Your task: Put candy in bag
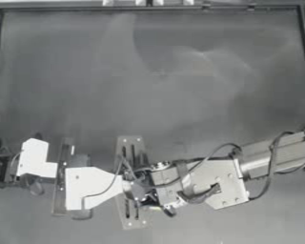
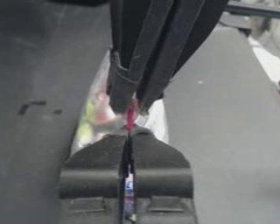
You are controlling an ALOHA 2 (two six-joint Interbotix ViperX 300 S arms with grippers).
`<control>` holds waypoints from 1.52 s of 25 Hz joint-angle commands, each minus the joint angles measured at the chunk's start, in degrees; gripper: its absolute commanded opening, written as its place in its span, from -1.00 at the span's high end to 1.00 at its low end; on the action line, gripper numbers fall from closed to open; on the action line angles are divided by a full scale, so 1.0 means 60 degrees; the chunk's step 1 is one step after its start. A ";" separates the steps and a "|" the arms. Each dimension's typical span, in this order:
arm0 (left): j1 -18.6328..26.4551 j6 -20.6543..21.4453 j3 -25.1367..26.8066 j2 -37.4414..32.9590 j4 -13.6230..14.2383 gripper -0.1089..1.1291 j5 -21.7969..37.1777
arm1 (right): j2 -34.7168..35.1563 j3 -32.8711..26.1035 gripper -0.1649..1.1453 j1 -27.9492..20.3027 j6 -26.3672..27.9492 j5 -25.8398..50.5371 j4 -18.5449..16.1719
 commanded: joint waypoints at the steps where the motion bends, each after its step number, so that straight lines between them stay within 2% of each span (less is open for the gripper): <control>1: -0.0088 0.0059 -0.0205 -0.0176 0.0029 0.59 -0.0278 | -0.0425 -0.0088 0.68 0.0015 0.0000 -0.0029 -0.0029; 31: -0.0249 0.0190 -0.0161 -0.0234 0.0059 0.63 -0.0396 | -0.0674 0.0615 0.68 0.0029 0.0029 0.0015 0.0220; 38: -0.0293 0.0483 -0.0088 -0.0381 0.0059 0.63 -0.0645 | -0.0806 0.0908 0.68 0.0029 0.0190 0.0015 0.0352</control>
